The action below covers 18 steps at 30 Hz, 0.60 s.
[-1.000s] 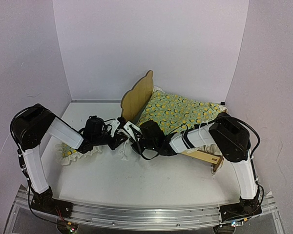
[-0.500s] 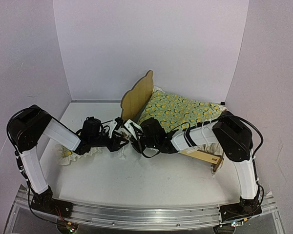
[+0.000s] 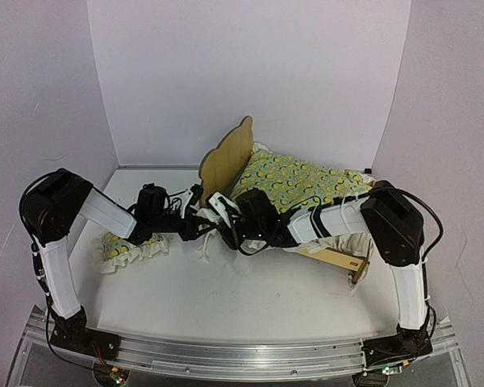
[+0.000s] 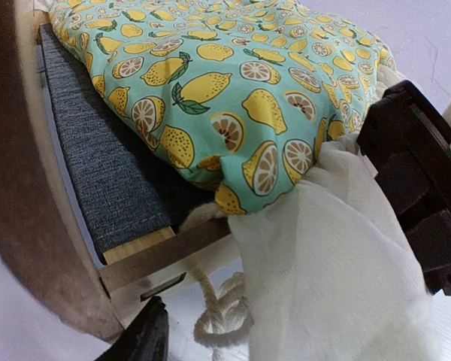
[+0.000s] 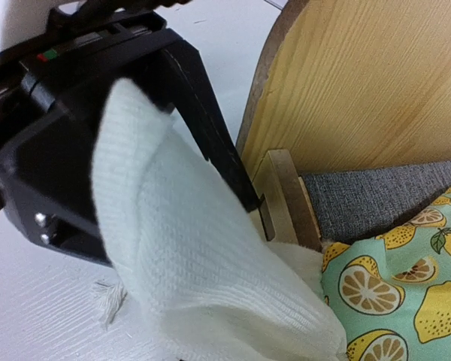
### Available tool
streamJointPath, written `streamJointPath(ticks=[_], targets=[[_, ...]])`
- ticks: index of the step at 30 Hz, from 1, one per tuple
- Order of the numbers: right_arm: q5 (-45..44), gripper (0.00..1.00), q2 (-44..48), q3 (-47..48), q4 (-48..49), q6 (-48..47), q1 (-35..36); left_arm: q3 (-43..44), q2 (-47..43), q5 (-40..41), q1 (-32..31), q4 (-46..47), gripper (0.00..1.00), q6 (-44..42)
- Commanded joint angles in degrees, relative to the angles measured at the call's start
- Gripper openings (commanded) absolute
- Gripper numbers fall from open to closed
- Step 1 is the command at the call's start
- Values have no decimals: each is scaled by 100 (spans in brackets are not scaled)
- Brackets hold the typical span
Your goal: Set up the pet bed
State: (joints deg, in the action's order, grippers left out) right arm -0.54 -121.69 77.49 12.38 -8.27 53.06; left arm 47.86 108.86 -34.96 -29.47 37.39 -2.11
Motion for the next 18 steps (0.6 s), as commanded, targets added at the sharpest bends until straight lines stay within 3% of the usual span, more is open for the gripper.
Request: streamJointPath(ticks=[1, 8, 13, 18], targets=[[196, 0, 338, 82, 72, 93, 14, 471, 226, -305, 29, 155, 37, 119], [233, 0, 403, 12, 19, 445, 16, 333, 91, -177, 29, 73, 0, 405], [114, 0, 740, -359, -133, 1557, 19, -197, -229, -378, -13, 76, 0, 1285], [684, 0, 985, -538, -571, 2627, 15, -687, -472, -335, -254, 366, 0, 2165]])
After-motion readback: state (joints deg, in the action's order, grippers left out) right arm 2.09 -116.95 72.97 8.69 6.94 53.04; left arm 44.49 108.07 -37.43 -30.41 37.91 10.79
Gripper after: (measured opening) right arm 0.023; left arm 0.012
